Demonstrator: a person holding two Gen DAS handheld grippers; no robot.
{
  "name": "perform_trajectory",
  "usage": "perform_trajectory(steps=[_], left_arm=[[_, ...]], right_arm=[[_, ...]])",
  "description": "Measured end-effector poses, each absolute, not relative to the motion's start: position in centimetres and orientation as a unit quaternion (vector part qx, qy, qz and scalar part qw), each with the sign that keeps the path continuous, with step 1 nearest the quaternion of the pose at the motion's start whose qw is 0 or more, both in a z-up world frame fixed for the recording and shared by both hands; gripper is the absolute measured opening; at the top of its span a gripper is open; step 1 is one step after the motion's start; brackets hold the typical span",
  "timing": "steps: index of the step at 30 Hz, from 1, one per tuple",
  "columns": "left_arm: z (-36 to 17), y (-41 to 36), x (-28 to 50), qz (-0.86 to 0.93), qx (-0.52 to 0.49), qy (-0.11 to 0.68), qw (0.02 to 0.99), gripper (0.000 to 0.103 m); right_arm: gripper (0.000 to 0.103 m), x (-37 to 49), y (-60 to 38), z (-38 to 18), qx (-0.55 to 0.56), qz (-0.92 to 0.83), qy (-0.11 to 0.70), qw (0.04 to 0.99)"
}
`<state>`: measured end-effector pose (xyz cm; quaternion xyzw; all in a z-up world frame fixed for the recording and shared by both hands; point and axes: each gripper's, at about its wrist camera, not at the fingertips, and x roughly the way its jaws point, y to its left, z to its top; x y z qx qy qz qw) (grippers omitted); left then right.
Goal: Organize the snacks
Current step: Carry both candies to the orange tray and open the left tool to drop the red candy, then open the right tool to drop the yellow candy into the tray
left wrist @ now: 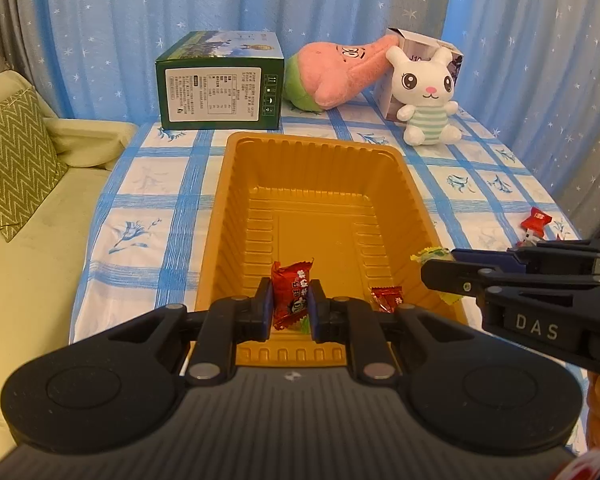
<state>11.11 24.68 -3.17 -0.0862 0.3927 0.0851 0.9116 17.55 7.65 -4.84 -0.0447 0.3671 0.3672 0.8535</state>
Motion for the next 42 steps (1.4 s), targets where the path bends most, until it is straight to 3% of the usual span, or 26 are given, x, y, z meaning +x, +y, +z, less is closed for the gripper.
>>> perform_trajectory(steps=[5, 7, 8, 12, 28, 29, 32, 42], left_arm=[[-3.9, 25.4, 12.3, 0.081, -0.096, 0.402, 0.907, 0.017], [-4.2, 25.4, 12.6, 0.083, -0.089, 0.407, 0.905, 0.023], [-4.3, 25.4, 12.7, 0.085, -0.087, 0.408, 0.905, 0.032], [-4.4, 25.8, 12.2, 0.094, -0.089, 0.406, 0.905, 0.038], [-3.8, 26.3, 10.2, 0.113, -0.097, 0.392, 0.908, 0.049], [-3.8, 26.3, 10.0, 0.114, -0.098, 0.391, 0.908, 0.052], [-3.5, 26.2, 9.4, 0.118, -0.100, 0.388, 0.908, 0.057], [-1.8, 24.1, 6.5, 0.119, -0.114, 0.376, 0.912, 0.061]], right_arm=[[0.021, 18.4, 7.8, -5.5, -0.039, 0.363, 0.375, 0.852], [0.021, 18.6, 7.7, -5.7, -0.033, 0.360, 0.379, 0.852], [0.021, 18.8, 7.6, -5.9, -0.030, 0.359, 0.381, 0.852], [0.022, 19.0, 7.4, -6.1, -0.022, 0.356, 0.385, 0.851], [0.022, 19.4, 7.5, -5.5, 0.034, 0.370, 0.387, 0.844], [0.024, 19.5, 7.4, -5.5, 0.040, 0.368, 0.389, 0.844], [0.060, 19.7, 6.7, -5.3, 0.058, 0.361, 0.390, 0.845], [0.061, 17.0, 1.3, -3.6, 0.072, 0.307, 0.385, 0.868]])
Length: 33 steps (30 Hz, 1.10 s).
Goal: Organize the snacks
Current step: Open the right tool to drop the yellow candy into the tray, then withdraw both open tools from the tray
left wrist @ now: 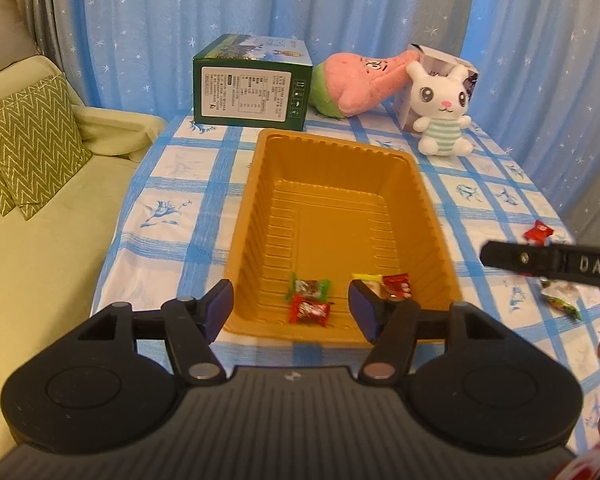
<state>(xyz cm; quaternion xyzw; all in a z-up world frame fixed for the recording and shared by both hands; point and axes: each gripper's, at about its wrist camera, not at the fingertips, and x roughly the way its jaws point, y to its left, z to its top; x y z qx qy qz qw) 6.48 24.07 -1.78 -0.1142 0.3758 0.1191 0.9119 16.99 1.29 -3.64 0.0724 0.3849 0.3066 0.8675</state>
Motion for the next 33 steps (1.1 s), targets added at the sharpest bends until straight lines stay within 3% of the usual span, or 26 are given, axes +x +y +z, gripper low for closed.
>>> perform_trajectory(steps=[18, 33], left_arm=[[1.6, 16.0, 0.2, 0.109, -0.120, 0.356, 0.920, 0.068], [1.5, 9.8, 0.1, 0.066, -0.109, 0.359, 0.925, 0.070]], right_arm=[[0.061, 8.5, -8.8, -0.7, 0.055, 0.248, 0.361, 0.897], [0.061, 5.9, -17.4, -1.0, 0.070, 0.180, 0.349, 0.917]])
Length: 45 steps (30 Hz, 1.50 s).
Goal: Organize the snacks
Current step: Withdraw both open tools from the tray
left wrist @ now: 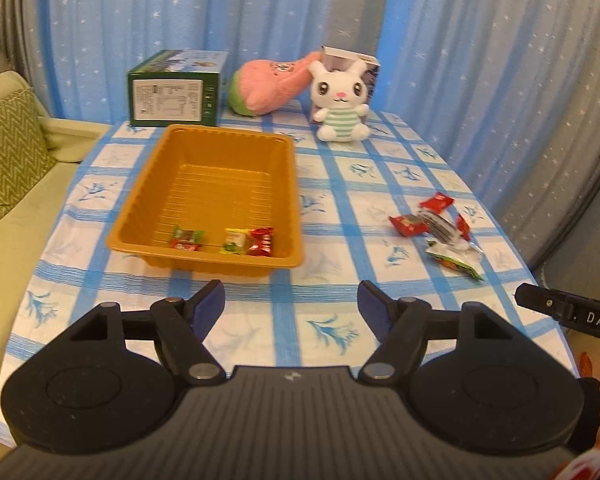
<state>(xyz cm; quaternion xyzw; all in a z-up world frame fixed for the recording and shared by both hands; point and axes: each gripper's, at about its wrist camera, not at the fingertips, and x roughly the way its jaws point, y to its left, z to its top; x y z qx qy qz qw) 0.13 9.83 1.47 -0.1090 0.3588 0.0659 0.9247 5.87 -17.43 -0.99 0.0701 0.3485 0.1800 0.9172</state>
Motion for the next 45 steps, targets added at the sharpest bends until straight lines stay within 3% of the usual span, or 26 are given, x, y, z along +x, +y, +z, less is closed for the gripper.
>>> perform_trajectory(steps=[27, 37, 45], left_arm=[[-0.7, 2.8, 5.5, -0.034, -0.040, 0.392, 0.918, 0.071], [-2.3, -1.5, 10.8, -0.129, 0.045, 0.390, 0.911, 0.071], [-5.2, -6.4, 15.6, -0.234, 0.195, 0.371, 0.877, 0.068]], right_arm=[[0.061, 8.8, -24.7, -2.6, 0.102, 0.118, 0.359, 0.920], [0.061, 12.4, -26.6, -3.9, 0.077, 0.119, 0.381, 0.914], [0.060, 15.9, -28.3, -5.5, 0.072, 0.125, 0.393, 0.908]])
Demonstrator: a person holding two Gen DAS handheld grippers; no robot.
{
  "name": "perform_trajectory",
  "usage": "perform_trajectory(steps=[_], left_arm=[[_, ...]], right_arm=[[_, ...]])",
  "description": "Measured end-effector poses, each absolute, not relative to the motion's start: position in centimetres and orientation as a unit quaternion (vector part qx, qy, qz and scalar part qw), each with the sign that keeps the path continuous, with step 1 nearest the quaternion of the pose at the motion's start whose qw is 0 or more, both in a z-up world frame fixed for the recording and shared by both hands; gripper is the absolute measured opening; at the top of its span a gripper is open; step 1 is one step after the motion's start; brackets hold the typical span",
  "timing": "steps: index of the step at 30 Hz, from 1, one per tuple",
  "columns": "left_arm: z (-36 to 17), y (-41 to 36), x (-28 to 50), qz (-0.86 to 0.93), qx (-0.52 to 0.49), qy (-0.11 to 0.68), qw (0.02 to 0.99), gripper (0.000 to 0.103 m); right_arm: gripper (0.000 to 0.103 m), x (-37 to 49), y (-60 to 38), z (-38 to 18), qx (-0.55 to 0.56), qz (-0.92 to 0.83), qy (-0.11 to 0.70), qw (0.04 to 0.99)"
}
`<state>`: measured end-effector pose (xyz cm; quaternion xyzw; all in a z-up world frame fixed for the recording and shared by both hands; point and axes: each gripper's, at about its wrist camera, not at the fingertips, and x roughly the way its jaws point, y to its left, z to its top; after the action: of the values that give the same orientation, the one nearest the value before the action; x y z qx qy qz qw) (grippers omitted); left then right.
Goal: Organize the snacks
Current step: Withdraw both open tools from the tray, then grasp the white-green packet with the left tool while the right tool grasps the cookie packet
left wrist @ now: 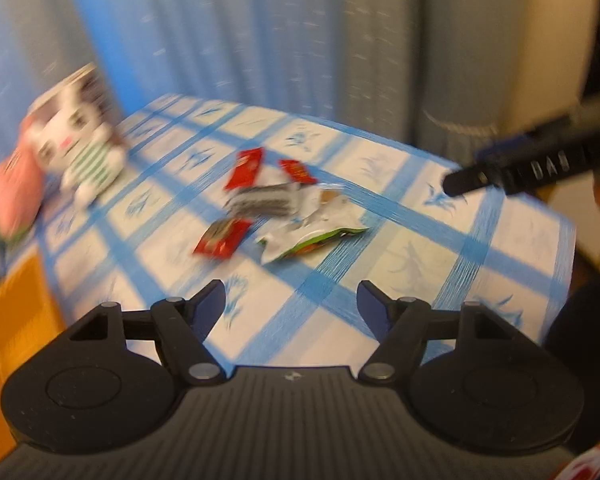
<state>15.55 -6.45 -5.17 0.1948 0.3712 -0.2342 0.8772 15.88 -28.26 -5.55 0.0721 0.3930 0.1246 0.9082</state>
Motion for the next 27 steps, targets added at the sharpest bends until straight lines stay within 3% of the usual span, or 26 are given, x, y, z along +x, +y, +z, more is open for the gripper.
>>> perform_trajectory(steps=[14, 22, 23, 27], left_arm=[[-11.4, -12.3, 23.8, -0.351, 0.346, 0.372, 0.787, 0.060], [-12.8, -12.9, 27.1, -0.393, 0.325, 0.412, 0.755, 0.052], [-12.8, -12.8, 27.4, -0.391, 0.317, 0.420, 0.756, 0.051], [-12.1, -11.4, 28.0, -0.356, 0.267, 0.446, 0.777, 0.026]], right_arm=[[0.060, 21.4, -29.8, -8.7, 0.070, 0.111, 0.411, 0.902], [0.060, 22.6, -30.2, -9.6, 0.078, 0.104, 0.418, 0.899], [0.060, 22.7, -30.1, -9.7, 0.077, 0.105, 0.420, 0.898], [0.060, 23.2, -29.5, -10.1, 0.075, 0.111, 0.423, 0.896]])
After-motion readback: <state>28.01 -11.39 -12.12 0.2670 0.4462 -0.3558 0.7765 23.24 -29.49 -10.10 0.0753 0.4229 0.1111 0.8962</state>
